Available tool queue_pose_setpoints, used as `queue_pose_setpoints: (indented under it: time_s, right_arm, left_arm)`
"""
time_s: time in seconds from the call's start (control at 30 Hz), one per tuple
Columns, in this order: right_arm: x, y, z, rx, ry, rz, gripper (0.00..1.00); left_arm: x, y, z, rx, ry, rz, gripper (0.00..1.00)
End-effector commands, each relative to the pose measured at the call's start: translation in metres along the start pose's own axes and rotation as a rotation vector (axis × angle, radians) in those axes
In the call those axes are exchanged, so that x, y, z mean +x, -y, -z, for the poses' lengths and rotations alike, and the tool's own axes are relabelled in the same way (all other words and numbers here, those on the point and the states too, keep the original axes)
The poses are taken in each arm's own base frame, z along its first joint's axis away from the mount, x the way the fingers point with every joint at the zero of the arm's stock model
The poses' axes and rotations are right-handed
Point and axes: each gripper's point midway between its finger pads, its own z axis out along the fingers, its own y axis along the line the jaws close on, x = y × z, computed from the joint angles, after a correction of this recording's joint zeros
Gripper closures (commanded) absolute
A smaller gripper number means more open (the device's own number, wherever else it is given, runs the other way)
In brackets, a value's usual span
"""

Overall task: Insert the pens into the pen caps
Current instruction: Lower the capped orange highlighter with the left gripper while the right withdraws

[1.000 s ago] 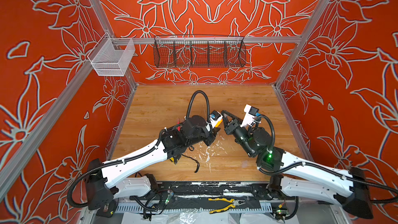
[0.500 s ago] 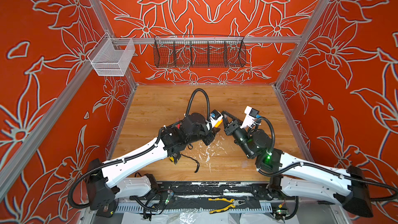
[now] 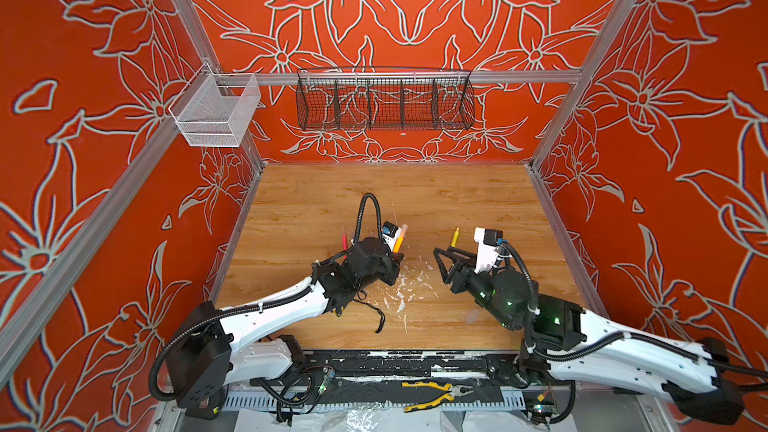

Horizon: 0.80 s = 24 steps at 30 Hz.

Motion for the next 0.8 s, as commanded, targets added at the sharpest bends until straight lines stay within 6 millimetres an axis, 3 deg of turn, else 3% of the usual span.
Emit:
queue_pose_setpoints:
  time_s: [0.0,0.23,0.33,0.63,0.77]
  right_arm:
    - [-0.012,0.045,0.008,0.21,0.05,0.129,0.42]
    - [-0.053,0.124,0.032,0.558,0.17,0.234,0.34]
    - [-0.062,0.154,0.04,0.673,0.195,0.267,0.29]
    - [-0.036,0.231,0.037,0.906,0.109,0.281,0.27]
    - [-0.017,0.25,0.024,0.909,0.067,0.246,0.3]
  left_arm:
    - [0.016,-0.024,-0.005,-0.141,-0.055,0.091,1.0]
    - [0.038,-0.063,-0.023,-0.345,-0.165,0.15,1.0]
    - [0.046,-0.082,-0.031,-0.411,-0.199,0.194,1.0]
    - [0.065,-0.1,-0.058,-0.477,-0.322,0.224,1.0]
    - [0.072,-0.105,-0.068,-0.508,-0.359,0.222,1.0]
